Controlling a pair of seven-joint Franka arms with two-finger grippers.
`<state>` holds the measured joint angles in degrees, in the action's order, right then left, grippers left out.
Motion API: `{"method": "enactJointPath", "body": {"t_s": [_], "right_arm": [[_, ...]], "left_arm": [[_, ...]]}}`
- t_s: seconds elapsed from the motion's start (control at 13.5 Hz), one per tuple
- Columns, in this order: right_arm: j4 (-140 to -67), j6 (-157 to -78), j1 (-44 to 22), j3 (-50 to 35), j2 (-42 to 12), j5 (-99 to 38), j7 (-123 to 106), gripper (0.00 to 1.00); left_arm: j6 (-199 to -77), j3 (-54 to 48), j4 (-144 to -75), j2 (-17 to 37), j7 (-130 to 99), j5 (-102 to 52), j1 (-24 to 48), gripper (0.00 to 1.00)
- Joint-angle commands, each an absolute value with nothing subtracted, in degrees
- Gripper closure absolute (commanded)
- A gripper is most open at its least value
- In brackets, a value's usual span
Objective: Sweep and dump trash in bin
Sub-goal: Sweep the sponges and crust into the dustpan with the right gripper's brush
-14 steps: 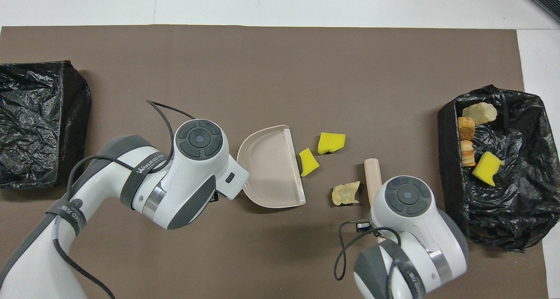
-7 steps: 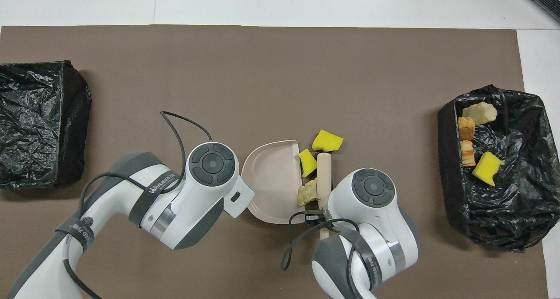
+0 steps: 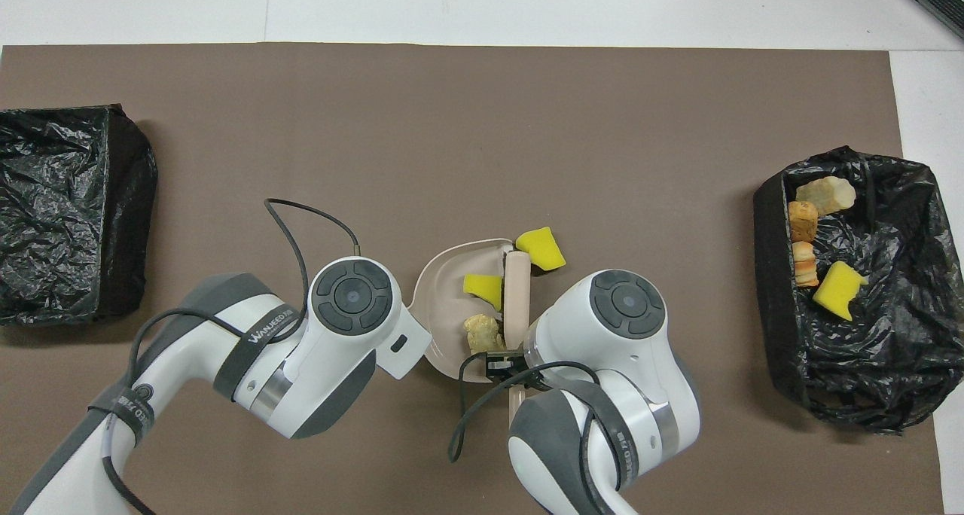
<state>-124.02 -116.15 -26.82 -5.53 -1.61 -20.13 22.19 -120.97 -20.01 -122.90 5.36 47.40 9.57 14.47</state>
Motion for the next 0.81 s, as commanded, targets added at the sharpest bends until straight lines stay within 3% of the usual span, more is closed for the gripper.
{"method": "enactJointPath", "body": {"t_s": [0.0, 0.3, 0.52, 0.74], "right_arm": [[-123.49, -109.36, -22.25, -5.71, 3.33, -10.35, 15.06, 1.0], [-121.65, -108.98, -18.39, -5.54, 1.15, 3.74, -1.56, 1.0], [-118.49, -111.52, -17.84, -5.71, -6.65, 18.68, -6.58, 1.0], [-117.16, -114.0, -18.02, -5.89, -10.28, 19.08, -6.85, 1.0]], "left_arm": [[-123.4, -19.86, -124.72, 4.57, 41.87, 9.58, 13.71, 1.0], [-120.68, -19.78, -124.02, 4.57, 38.59, 9.49, 13.36, 1.0], [-116.21, -19.78, -122.01, 4.83, 35.16, 9.58, 13.53, 1.0], [-110.94, -19.78, -119.89, 4.92, 32.18, 10.28, 14.85, 1.0]]}}
